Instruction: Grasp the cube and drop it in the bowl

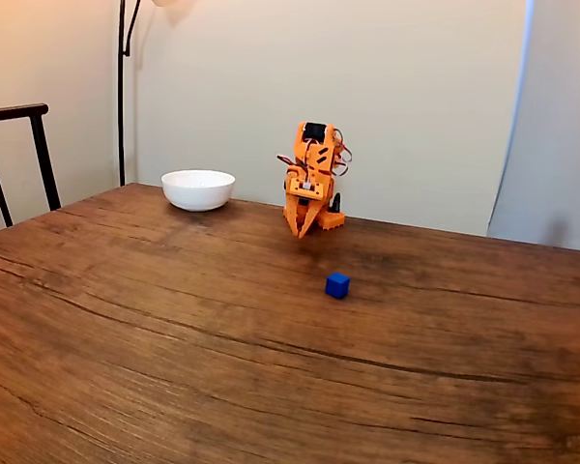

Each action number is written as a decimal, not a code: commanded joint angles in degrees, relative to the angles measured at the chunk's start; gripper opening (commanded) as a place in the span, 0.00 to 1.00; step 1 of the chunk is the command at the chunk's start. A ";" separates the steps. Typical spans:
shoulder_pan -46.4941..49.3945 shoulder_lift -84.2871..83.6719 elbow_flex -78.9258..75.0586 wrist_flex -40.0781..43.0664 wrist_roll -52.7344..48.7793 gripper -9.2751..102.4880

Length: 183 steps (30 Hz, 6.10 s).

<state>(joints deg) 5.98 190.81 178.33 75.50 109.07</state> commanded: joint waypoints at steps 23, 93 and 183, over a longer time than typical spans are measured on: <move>0.35 -1.14 -0.09 2.29 -0.09 0.08; -2.02 -1.23 -21.45 -8.88 -3.69 0.08; -21.62 -105.21 -86.31 -8.53 11.78 0.42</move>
<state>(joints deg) -14.94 85.34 93.60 67.24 121.11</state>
